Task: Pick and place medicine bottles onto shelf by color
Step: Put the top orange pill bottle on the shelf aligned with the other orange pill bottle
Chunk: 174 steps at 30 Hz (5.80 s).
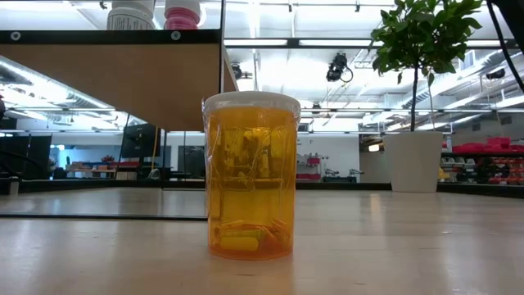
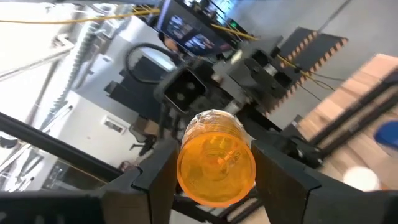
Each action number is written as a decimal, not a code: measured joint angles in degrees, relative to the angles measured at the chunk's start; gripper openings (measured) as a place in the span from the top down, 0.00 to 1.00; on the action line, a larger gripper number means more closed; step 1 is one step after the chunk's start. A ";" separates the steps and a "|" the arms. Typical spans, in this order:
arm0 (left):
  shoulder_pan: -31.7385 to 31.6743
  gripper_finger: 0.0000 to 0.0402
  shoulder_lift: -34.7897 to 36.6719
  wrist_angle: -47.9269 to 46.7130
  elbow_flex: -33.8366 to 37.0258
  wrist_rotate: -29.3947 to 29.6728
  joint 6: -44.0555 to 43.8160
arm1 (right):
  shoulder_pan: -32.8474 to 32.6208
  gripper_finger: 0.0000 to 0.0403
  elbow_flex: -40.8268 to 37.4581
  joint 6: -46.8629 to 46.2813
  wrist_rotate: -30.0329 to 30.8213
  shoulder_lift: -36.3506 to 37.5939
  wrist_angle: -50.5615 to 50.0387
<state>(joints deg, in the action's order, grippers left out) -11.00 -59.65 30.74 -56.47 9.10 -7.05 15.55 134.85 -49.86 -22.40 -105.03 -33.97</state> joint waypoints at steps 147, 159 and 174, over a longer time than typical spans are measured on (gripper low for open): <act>-0.02 0.44 -27.72 -95.43 -47.95 -12.38 15.23 | -9.47 0.44 -7.88 50.18 13.33 -0.28 -28.84; 0.00 0.43 -27.72 -95.36 -47.93 -13.60 15.10 | -9.18 0.44 -7.89 52.03 13.04 -0.28 -24.55; -0.02 0.43 -27.72 -95.34 -47.89 -13.57 14.38 | -9.08 0.15 -12.39 48.30 12.96 -0.30 -20.04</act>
<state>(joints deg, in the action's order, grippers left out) -11.03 -87.37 -64.60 -104.36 -4.47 7.33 6.47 122.45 -1.56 -9.44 -105.33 -54.01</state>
